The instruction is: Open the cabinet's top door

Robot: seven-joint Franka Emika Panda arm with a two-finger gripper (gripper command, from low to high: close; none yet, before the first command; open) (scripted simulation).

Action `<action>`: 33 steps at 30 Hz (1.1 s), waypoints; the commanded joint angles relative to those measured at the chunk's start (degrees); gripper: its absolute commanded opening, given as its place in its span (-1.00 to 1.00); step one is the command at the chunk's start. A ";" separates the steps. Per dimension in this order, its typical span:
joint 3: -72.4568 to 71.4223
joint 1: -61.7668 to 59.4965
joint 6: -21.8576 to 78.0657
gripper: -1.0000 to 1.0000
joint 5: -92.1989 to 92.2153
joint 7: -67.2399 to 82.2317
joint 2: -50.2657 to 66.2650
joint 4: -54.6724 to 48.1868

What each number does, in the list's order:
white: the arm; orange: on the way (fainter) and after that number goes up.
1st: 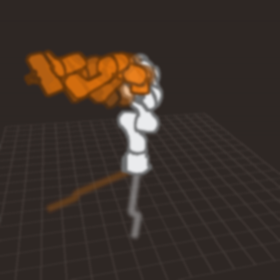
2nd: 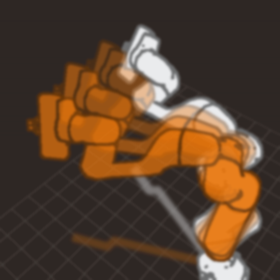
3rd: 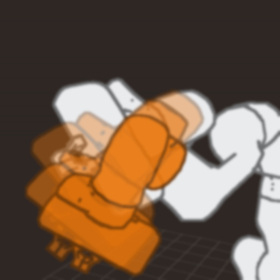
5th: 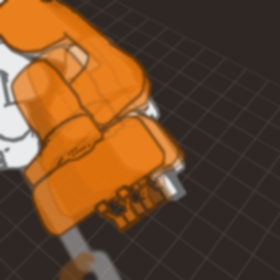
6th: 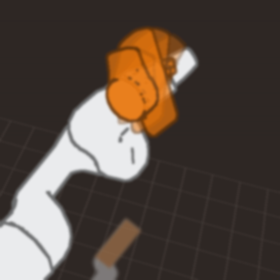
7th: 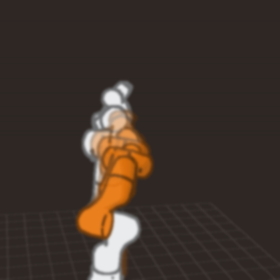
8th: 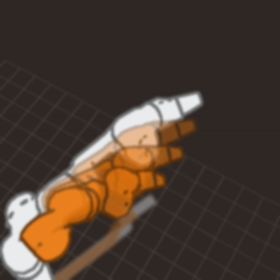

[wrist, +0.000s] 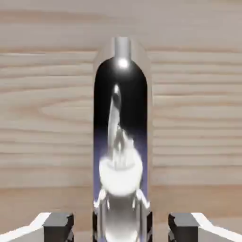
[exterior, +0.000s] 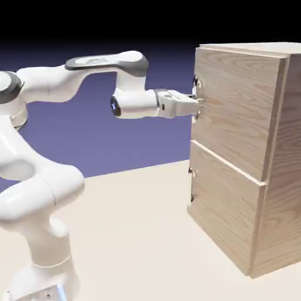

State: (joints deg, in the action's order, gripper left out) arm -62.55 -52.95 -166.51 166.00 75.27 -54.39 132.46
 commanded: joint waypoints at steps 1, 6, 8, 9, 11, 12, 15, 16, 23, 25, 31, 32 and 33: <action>1.53 2.08 0.63 -1.00 0.02 1.32 0.80 1.20; 9.83 12.47 2.94 -1.00 0.00 8.86 4.75 6.03; 13.38 16.62 3.46 -1.00 0.04 11.89 6.11 7.54; 15.20 18.70 3.68 -1.00 0.01 13.31 6.70 8.25; 18.88 22.85 4.06 -1.00 -0.30 15.81 7.66 9.63; 20.75 24.93 4.21 -1.00 -0.51 16.98 8.07 10.28; 26.40 31.16 4.68 -1.00 -2.16 19.24 8.60 12.40; 28.29 33.23 5.10 -1.00 -4.01 18.50 8.14 13.56; 42.15 47.31 7.98 -1.00 -20.71 10.59 2.25 22.29; 45.89 50.66 8.51 -1.00 -25.70 8.30 0.19 24.46; 55.81 58.57 9.50 -1.00 -40.65 1.16 -6.33 29.90; 57.27 59.57 9.63 -1.00 -43.14 -0.11 -7.43 30.67; 58.66 60.47 9.79 -1.00 -45.63 -1.41 -8.53 31.42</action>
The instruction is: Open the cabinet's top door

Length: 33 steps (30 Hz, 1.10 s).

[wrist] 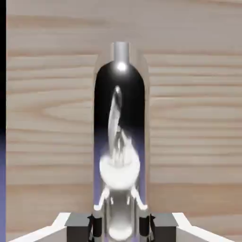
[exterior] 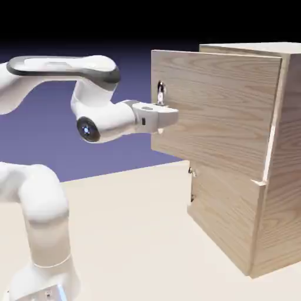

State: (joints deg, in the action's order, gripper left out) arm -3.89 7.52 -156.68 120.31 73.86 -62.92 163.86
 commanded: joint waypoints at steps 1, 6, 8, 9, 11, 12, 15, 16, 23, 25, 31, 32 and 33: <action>1.34 0.80 0.13 -1.00 -2.43 -1.34 -1.09 0.73; 7.23 3.05 1.92 -1.00 -14.89 -8.48 -6.43 4.01; 9.35 3.07 3.29 -1.00 -19.88 -11.46 -8.47 5.18; 10.41 2.88 4.17 -1.00 -22.37 -12.94 -9.47 5.74; 12.61 2.14 6.33 -1.00 -27.35 -15.80 -11.38 6.75; 13.77 1.60 7.63 -1.00 -29.84 -17.16 -12.28 7.19; 17.74 -0.57 12.34 -1.00 -37.32 -20.81 -14.68 8.20; 19.25 -1.44 14.18 -1.00 -39.81 -21.85 -15.34 8.39; 32.63 -7.25 29.86 -1.00 -56.92 -26.14 -16.63 6.73; 36.79 -8.04 34.55 -1.00 -61.25 -26.48 -15.81 5.17; 49.25 -6.41 48.63 -1.00 -72.80 -26.40 -11.31 -2.56; 51.33 -5.49 51.05 -1.00 -74.54 -26.31 -10.38 -4.32; 53.40 -4.35 53.47 -1.00 -76.22 -26.23 -9.45 -6.23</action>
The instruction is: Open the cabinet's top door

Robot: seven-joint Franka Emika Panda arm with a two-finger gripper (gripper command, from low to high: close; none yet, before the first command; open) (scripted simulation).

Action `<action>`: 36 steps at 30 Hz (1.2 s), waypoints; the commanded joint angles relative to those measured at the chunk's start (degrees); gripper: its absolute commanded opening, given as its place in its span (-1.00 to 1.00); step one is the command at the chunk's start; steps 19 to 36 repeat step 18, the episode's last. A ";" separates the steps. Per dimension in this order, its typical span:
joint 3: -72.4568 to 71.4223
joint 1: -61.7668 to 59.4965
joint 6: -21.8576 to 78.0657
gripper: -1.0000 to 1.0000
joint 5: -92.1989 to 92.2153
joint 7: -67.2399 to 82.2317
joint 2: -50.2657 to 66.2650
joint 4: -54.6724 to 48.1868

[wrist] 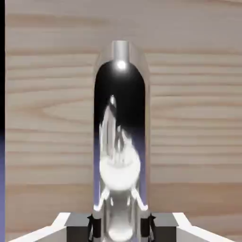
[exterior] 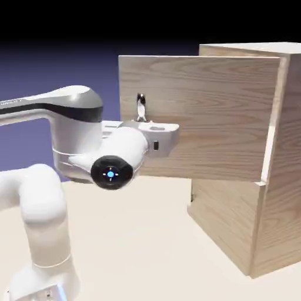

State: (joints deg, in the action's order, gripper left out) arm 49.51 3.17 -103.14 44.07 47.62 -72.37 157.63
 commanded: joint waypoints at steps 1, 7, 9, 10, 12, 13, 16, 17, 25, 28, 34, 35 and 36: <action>2.07 1.35 2.38 -1.00 -1.61 0.08 0.92 -2.04; 12.51 11.18 15.15 -1.00 -8.90 0.09 4.95 -14.50; 15.42 14.83 18.90 -1.00 -10.68 -0.10 5.73 -18.65; 16.80 16.69 20.71 -1.00 -11.48 -0.23 6.02 -20.73; 19.39 20.47 24.22 -1.00 -12.96 -0.57 6.42 -24.88; 20.61 22.37 25.92 -1.00 -13.63 -0.78 6.53 -26.96; 23.93 28.03 30.83 -1.00 -15.39 -1.54 6.56 -33.12; 24.24 28.59 31.31 -1.00 -15.55 -1.62 6.54 -33.73; 24.24 28.59 31.31 1.00 -15.55 -1.62 6.54 -33.73; 24.24 28.59 31.31 1.00 -15.55 -1.62 6.54 -33.73; 24.24 28.59 31.31 1.00 -15.55 -1.62 6.54 -33.73; 24.24 28.59 31.31 1.00 -15.55 -1.62 6.54 -33.73; 24.24 28.59 31.31 1.00 -15.55 -1.62 6.54 -33.73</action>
